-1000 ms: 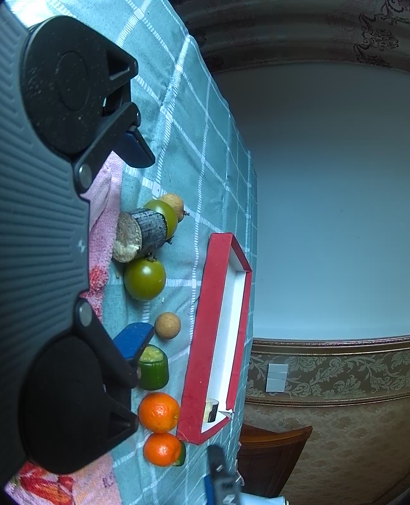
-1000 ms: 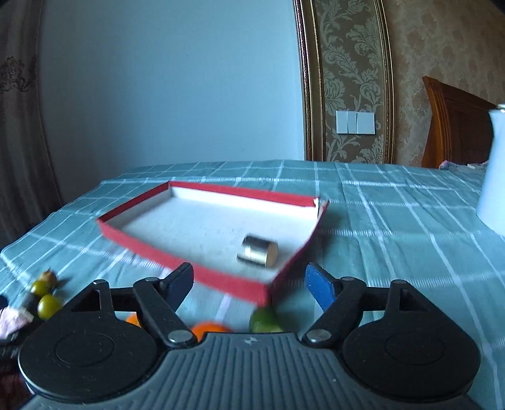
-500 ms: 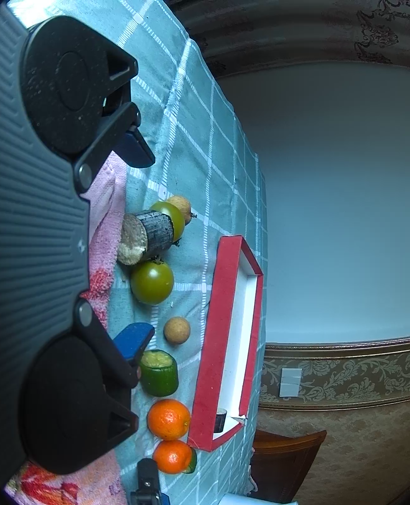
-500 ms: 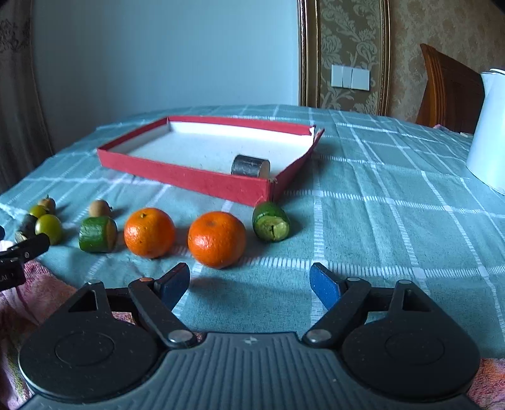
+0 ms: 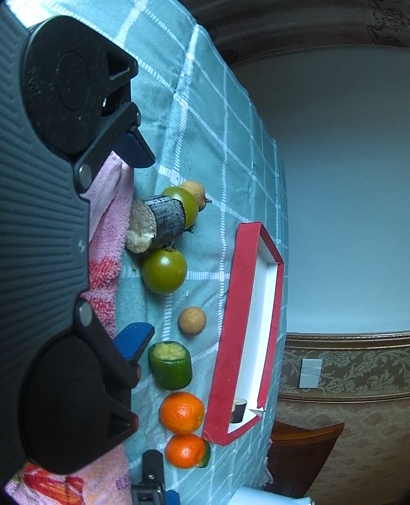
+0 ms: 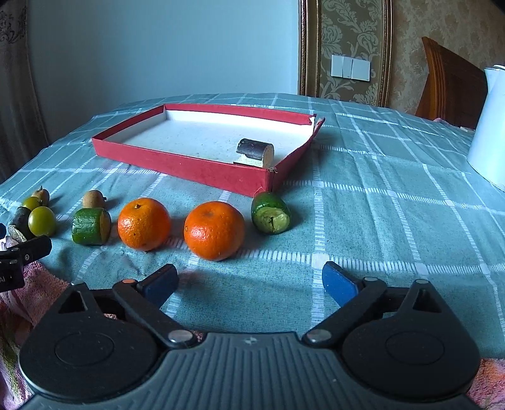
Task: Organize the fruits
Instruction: 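Carry the log piece into the red tray and open the right gripper, then lower the left gripper onto the bark log piece and close it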
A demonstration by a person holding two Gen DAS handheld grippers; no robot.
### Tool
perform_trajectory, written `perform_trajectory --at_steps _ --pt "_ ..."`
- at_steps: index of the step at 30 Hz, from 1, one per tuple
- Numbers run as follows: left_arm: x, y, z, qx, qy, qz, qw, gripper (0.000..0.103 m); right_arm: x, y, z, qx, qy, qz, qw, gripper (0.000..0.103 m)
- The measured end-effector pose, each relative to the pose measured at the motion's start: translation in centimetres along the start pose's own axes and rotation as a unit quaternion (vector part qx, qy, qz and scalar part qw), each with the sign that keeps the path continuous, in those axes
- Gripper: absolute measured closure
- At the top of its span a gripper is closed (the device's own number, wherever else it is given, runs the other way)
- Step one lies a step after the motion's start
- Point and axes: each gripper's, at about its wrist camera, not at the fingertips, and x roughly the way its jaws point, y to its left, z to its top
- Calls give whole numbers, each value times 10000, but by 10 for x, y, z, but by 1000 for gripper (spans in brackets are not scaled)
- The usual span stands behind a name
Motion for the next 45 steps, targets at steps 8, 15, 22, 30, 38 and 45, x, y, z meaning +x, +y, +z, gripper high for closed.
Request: perform_trajectory --at_steps 8,15,22,30,38,45 --pt "-7 -3 -5 92 -52 -61 9999 12 0 0 0 0 0 -1 10000 4" --pt "-13 0 0 -54 -81 -68 9999 15 0 0 0 6 -1 2 10000 4" --pt "-15 11 10 -249 119 39 9996 21 0 1 0 1 1 -4 10000 4" --pt "-10 23 12 -400 579 204 9973 22 0 0 0 3 -2 1 10000 4" --pt "3 28 22 -567 681 442 9951 29 0 1 0 7 -3 1 10000 4" --pt "12 17 24 -417 788 323 9955 45 0 0 0 11 -5 5 10000 4"
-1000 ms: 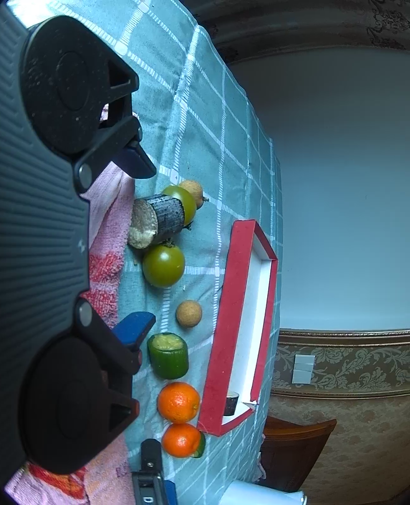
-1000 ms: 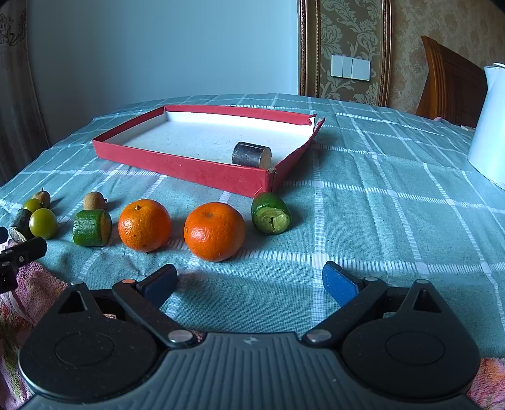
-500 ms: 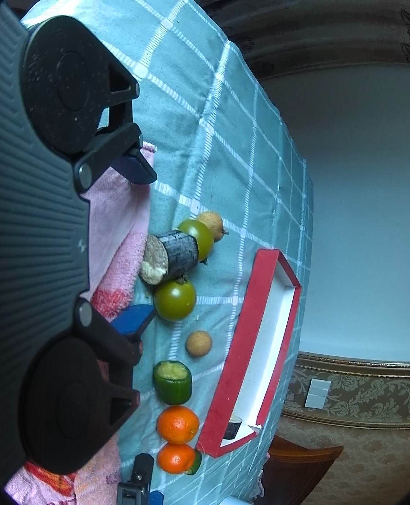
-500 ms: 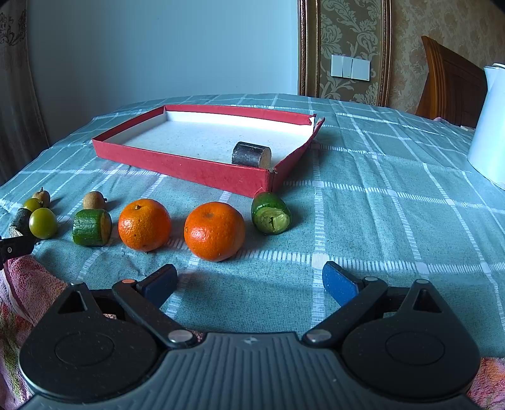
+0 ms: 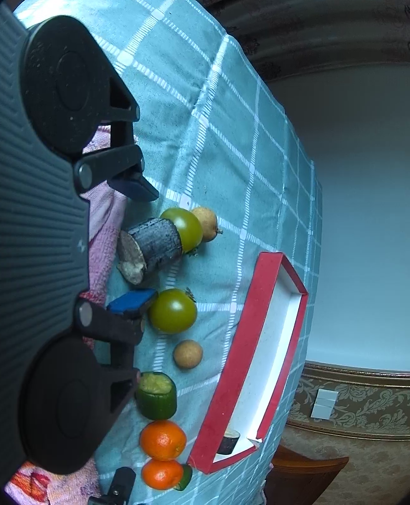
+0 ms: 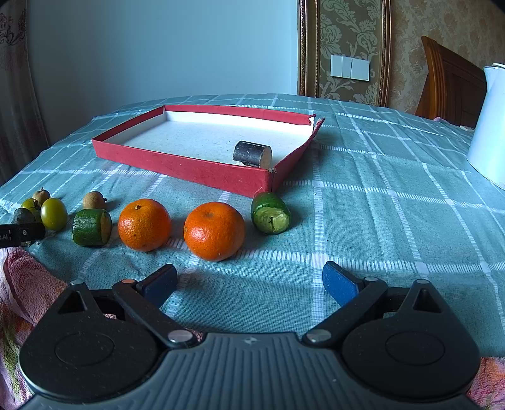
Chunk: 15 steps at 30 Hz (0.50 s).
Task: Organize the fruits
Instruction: 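Lower the left gripper onto the bark log piece and close it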
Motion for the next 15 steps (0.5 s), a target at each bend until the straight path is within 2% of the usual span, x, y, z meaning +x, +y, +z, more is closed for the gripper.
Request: perform_trajectory --at_steps 3,5,6,15 --pt "-1 -2 -1 14 0 -9 10000 50 0 1 0 -11 3 -9 10000 4" --pt "-2 -4 0 37 14 -10 10000 62 0 1 0 -8 2 -7 10000 4" --pt "-3 -5 1 56 29 -16 10000 63 0 1 0 -6 1 -5 10000 4" --pt "-9 -9 2 92 -1 48 9999 64 0 1 0 -1 1 -2 10000 4"
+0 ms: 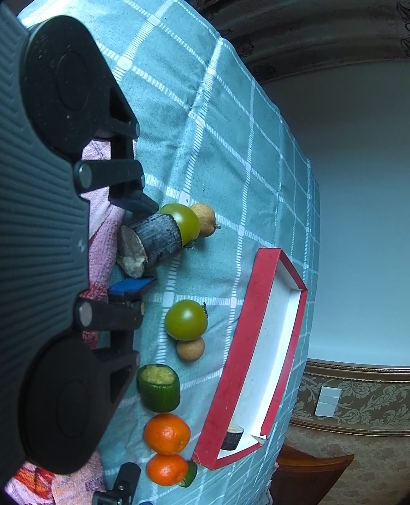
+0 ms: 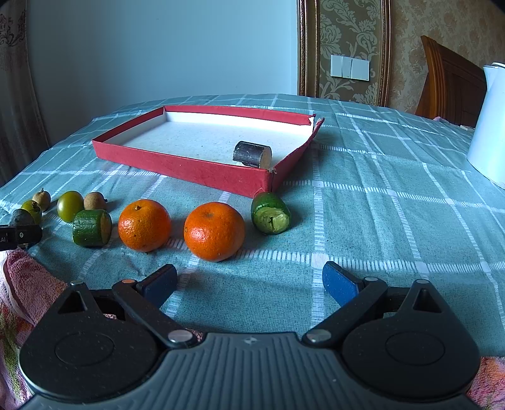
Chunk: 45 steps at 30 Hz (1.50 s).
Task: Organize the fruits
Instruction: 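Lower the left gripper onto the bark log piece and close it, then carry the bark log piece into the red tray and open the left gripper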
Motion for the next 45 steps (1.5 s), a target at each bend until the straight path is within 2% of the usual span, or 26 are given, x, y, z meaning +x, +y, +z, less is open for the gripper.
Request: perform_trajectory --at_steps 8,13,22,25,29,30,31,33,36,39,45 --pt "-19 -11 3 192 -264 -98 9994 64 0 0 0 6 -6 -3 10000 4" --pt "-15 -30 23 408 -433 -221 9980 64 0 0 0 -5 6 8 10000 3" --pt "39 -79 93 863 -647 -464 9931 63 0 -2 1 32 -2 70 10000 1" --pt "63 -92 113 917 -596 -510 9927 63 0 -3 0 52 -12 93 9999 1" --pt "89 -102 124 921 -428 -466 9937 62 0 -3 0 57 -14 115 9999 1" --pt "93 -104 124 928 -418 -398 9940 55 0 -3 0 70 -18 130 9999 1" --pt "96 -104 124 928 -407 -309 9944 39 0 -3 0 83 -21 146 9999 0" --pt "94 -103 120 883 -483 -275 9945 21 0 -4 0 110 -33 176 9998 0" --pt "79 -98 111 907 -552 -273 9940 17 -1 -6 0 145 -47 206 9997 0" --pt "53 -90 96 898 -781 -254 9926 0 -1 -6 0 147 -48 207 9997 0" --pt "3 -64 57 829 -1016 -402 9906 0 -1 -6 0 165 -55 218 9996 0"
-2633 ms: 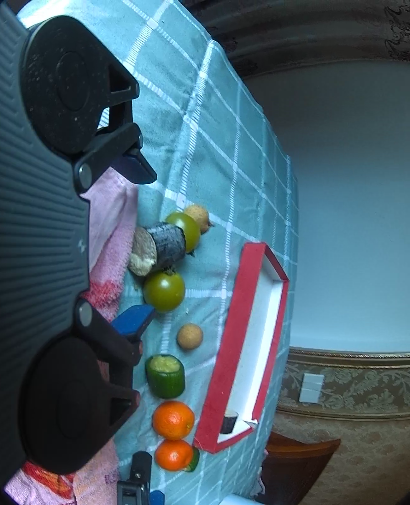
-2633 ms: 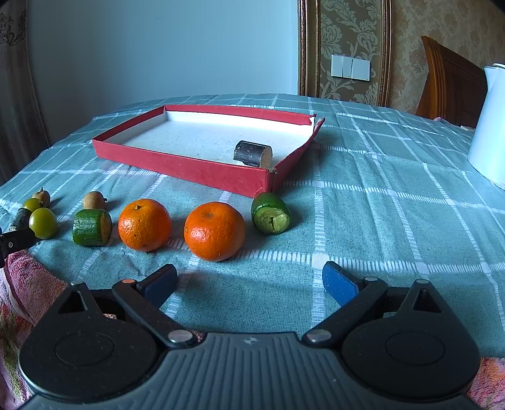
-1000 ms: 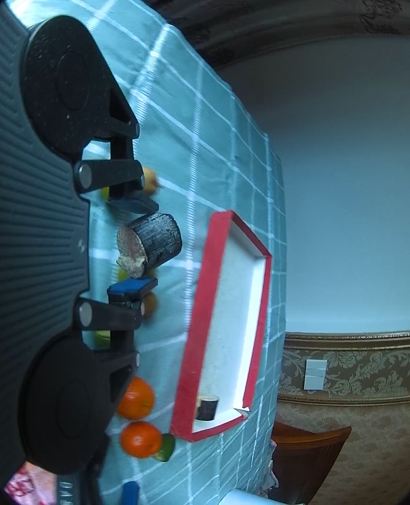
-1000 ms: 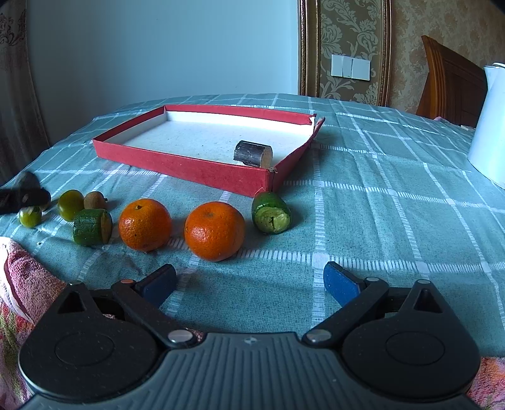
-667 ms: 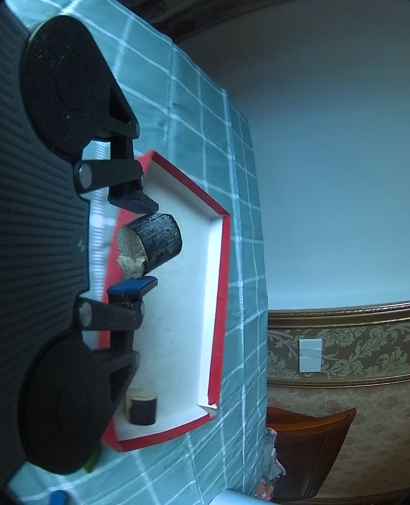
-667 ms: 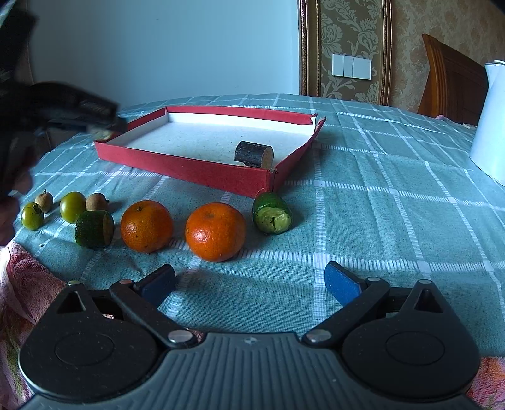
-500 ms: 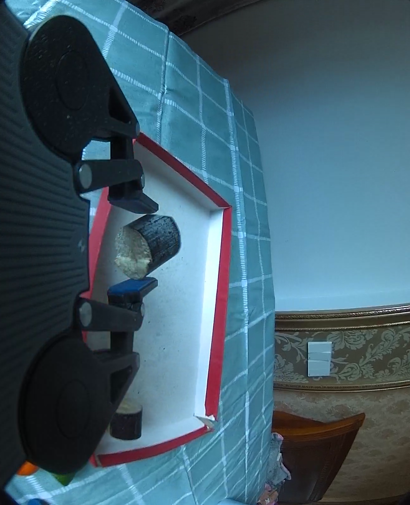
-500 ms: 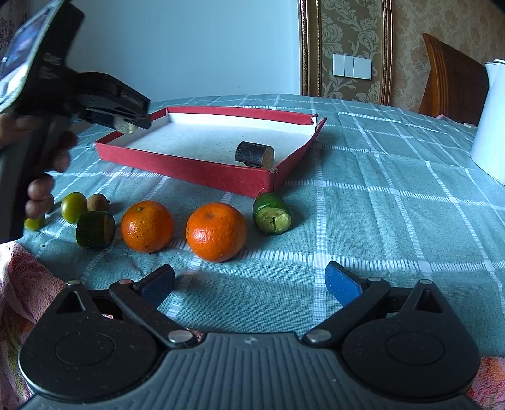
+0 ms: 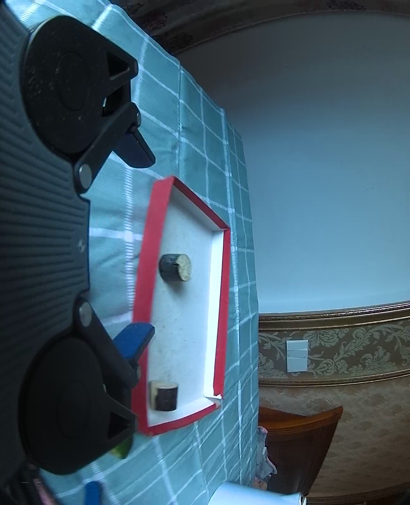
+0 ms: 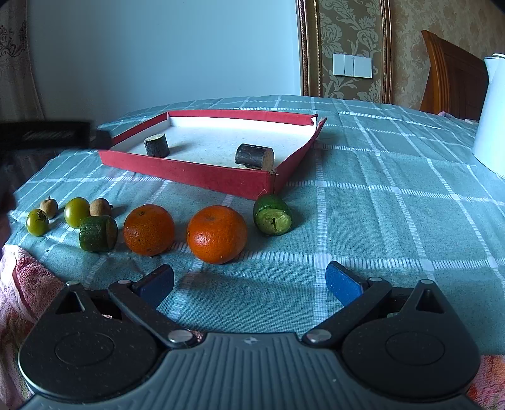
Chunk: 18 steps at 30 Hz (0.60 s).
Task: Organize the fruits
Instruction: 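Carry the bark log piece into the red tray and open the left gripper, then withdraw the left gripper from the tray back over the fruits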
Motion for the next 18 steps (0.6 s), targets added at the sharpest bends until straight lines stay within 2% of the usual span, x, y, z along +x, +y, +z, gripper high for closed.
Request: perform_trajectory --at_steps 4,10,14,18 --pt "-28 17 -22 -152 -59 -69 9998 0 0 0 0 -31 14 -24 10000 0" --pt "-57 35 -58 4 -217 59 9997 0 1 2 0 -69 28 -59 10000 0" --pt "-54 42 -71 43 -98 99 9999 0 2 4 0 -126 53 -106 9999 0" --pt "-38 48 -81 -117 144 55 9998 0 2 5 0 -164 69 -132 9998 0"
